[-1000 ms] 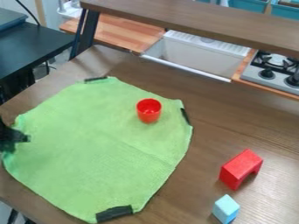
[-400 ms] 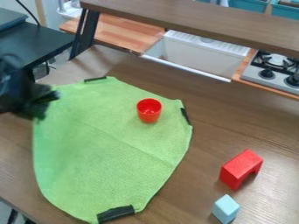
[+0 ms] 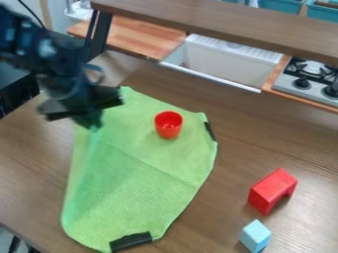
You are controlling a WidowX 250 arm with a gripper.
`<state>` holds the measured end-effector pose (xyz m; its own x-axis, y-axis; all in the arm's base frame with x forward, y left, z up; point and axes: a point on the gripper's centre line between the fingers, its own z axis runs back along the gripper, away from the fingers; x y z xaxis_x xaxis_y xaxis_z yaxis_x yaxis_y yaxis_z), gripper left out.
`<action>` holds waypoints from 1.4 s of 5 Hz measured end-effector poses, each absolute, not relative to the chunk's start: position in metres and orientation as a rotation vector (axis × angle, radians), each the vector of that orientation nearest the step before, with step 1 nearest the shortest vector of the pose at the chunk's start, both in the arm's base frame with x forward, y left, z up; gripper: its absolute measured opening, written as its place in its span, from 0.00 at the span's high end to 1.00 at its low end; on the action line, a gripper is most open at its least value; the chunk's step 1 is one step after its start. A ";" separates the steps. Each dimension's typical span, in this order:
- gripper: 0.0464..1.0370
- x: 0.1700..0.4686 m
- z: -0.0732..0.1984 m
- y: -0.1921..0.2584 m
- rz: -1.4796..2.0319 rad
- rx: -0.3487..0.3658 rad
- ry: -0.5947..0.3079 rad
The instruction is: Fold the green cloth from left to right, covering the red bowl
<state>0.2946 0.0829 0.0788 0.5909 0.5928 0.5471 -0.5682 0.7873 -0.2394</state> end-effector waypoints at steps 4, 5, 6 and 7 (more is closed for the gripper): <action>0.99 0.378 0.083 0.002 0.633 0.000 -0.625; 0.99 0.392 0.079 -0.017 0.612 0.005 -0.618; 0.99 0.399 0.074 -0.032 0.584 0.011 -0.621; 0.98 0.405 0.066 -0.044 0.554 0.019 -0.616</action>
